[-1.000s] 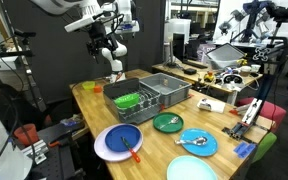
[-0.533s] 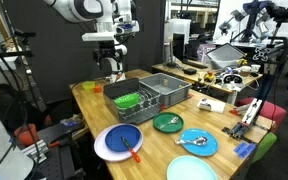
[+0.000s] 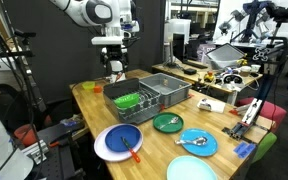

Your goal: Flip the green bowl over

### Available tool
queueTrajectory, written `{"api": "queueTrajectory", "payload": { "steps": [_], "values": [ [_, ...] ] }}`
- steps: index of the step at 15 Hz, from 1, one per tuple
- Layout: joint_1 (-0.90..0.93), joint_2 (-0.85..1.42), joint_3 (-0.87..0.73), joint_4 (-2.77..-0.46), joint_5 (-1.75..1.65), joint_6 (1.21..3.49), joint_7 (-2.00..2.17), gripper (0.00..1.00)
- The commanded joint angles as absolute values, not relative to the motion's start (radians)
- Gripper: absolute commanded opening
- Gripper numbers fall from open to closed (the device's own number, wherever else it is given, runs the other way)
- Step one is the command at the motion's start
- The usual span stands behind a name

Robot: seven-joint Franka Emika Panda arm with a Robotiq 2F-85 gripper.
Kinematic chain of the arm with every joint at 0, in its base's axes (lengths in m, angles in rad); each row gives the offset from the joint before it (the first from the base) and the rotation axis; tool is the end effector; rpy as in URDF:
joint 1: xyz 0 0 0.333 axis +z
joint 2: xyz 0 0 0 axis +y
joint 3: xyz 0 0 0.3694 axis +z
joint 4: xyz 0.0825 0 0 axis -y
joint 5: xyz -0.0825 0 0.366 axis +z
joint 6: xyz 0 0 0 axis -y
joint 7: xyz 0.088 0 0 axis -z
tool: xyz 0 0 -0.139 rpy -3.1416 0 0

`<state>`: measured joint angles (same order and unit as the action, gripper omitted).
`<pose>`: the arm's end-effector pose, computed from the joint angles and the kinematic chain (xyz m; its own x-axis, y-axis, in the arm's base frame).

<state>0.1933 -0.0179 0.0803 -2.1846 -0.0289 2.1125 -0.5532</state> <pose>0.4872 0.1346 0.4231 0.6644 0.7450 -0.0596 0.7460 -0.6659 -0.0070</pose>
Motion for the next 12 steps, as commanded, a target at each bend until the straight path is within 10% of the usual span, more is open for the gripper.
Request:
{"api": "queueTrajectory", "payload": {
  "steps": [1, 12],
  "values": [
    [0.172, -0.018, 0.098, -2.183, -0.009, 2.123, -0.55, 1.0],
    [0.145, 0.268, 0.097, -2.105, -0.002, 2.327, -0.325, 1.0]
  ]
}}
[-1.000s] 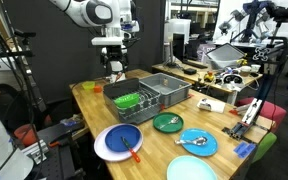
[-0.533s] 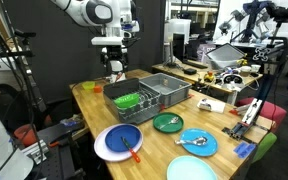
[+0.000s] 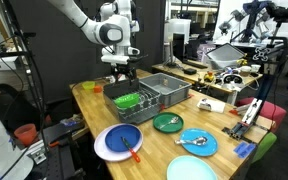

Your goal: Flip the green bowl over

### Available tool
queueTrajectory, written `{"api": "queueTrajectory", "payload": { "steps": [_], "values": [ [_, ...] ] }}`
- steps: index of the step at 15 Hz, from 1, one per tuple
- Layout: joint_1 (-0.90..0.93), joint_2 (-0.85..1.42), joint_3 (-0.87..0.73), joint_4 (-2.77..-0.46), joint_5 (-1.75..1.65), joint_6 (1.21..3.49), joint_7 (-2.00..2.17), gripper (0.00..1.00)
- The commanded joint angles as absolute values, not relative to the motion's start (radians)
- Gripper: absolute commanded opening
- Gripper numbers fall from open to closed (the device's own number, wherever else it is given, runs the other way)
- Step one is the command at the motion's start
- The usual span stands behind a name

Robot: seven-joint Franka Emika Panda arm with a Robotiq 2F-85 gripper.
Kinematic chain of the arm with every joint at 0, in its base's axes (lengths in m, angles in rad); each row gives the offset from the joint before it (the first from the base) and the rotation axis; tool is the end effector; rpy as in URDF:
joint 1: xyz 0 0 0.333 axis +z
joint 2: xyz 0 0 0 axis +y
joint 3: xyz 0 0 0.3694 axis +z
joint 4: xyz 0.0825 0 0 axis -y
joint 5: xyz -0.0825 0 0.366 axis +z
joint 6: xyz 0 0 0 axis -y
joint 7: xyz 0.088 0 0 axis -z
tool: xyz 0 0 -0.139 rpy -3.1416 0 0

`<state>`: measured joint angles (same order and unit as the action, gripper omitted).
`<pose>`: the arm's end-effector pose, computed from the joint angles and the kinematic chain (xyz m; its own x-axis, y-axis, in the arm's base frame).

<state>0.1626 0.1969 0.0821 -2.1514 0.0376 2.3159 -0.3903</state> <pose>0.5387 0.1351 0.3398 0.8207 0.5713 -0.0138 0.5699 -0.8200 -0.0520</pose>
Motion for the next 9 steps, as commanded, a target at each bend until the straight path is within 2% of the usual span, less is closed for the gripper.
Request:
{"api": "queueTrajectory", "payload": {
  "steps": [1, 9],
  "values": [
    [0.147, 0.298, 0.095, -2.093, -0.021, 2.328, -0.302, 1.0],
    [0.149, 0.43, 0.065, -2.014, -0.127, 2.304, -0.11, 1.0]
  ]
}}
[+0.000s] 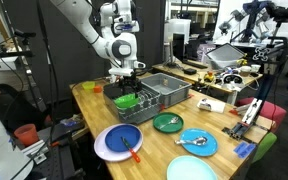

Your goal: Flip the green bowl over

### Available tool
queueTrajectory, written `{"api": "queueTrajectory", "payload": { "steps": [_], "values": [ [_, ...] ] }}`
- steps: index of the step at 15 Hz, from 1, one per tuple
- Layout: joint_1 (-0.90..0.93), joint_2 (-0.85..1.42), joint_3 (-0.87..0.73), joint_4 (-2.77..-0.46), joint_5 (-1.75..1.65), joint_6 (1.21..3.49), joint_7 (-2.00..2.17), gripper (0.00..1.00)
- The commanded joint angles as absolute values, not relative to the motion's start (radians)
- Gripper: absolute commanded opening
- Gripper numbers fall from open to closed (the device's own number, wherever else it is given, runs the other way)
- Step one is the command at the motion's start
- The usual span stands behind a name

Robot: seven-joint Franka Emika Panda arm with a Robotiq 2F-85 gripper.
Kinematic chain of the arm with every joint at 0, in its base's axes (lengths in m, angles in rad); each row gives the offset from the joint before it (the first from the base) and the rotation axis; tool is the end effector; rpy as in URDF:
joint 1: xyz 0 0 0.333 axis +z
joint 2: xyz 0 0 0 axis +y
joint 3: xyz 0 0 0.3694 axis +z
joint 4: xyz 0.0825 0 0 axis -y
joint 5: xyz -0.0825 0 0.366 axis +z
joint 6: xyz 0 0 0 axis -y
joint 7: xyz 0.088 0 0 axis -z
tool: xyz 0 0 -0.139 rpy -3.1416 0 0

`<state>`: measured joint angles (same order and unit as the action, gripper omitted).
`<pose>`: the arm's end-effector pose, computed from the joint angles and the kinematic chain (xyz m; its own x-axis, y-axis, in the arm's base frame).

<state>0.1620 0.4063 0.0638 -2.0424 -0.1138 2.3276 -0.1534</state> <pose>0.5762 0.1263 0.2627 0.8902 0.4375 -0.1268 0.4442 -0.8955 0.0285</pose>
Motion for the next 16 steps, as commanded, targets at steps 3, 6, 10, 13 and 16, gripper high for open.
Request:
{"api": "queueTrajectory", "payload": {
  "steps": [3, 6, 10, 13, 16],
  "values": [
    [0.128, 0.453, 0.071, -2.004, -0.093, 2.293, -0.111, 1.0],
    [0.115, 0.469, 0.07, -1.999, -0.083, 2.291, -0.102, 0.94],
    [0.103, 0.478, 0.073, -1.995, -0.064, 2.297, -0.103, 0.62],
    [0.102, 0.48, 0.073, -1.99, -0.056, 2.295, -0.103, 0.41],
    [0.102, 0.482, 0.074, -1.987, -0.051, 2.293, -0.101, 0.19]
  ]
}}
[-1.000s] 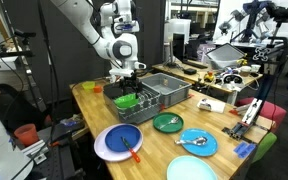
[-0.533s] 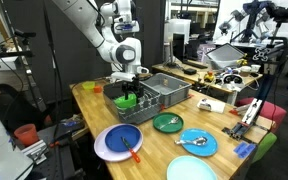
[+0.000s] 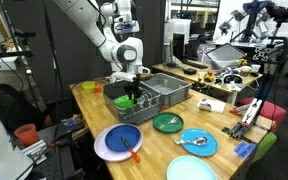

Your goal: Flip the green bowl over

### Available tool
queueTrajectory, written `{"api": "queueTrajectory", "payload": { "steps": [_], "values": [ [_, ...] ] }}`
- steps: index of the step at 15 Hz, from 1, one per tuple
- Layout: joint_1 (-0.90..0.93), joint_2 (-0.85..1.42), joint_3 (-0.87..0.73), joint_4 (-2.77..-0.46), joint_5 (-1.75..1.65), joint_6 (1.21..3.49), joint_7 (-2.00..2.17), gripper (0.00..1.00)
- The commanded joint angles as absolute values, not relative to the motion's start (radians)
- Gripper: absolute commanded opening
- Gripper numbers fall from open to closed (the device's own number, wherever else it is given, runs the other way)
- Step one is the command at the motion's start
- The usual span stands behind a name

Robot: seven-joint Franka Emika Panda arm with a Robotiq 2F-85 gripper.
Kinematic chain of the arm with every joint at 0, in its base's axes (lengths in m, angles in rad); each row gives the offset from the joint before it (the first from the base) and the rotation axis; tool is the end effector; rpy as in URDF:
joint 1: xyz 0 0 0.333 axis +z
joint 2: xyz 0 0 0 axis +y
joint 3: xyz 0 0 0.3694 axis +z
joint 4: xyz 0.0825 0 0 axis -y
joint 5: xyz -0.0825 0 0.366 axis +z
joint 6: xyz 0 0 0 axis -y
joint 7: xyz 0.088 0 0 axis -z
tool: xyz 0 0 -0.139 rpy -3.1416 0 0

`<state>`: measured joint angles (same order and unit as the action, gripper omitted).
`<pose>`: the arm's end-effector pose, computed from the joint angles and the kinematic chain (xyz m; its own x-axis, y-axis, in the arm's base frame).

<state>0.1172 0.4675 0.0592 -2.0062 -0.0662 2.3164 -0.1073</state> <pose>0.5883 0.1007 0.2387 0.9349 0.3185 -0.1563 0.3221 -0.9467 -0.0024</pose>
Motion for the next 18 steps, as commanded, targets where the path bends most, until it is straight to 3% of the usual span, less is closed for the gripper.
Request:
{"api": "queueTrajectory", "payload": {
  "steps": [1, 3, 4, 5, 13, 18],
  "values": [
    [0.102, 0.484, 0.075, -1.986, -0.05, 2.292, -0.101, 0.16],
    [0.102, 0.49, 0.075, -1.984, -0.048, 2.291, -0.1, 0.13],
    [0.104, 0.491, 0.072, -1.984, -0.054, 2.29, -0.095, 0.02],
    [0.103, 0.489, 0.073, -1.985, -0.053, 2.289, -0.098, 0.01],
    [0.126, 0.404, 0.043, -2.021, -0.108, 2.359, -0.009, 0.01],
    [0.221, 0.352, -0.016, -2.006, -0.368, 2.396, 0.216, 0.01]
  ]
}}
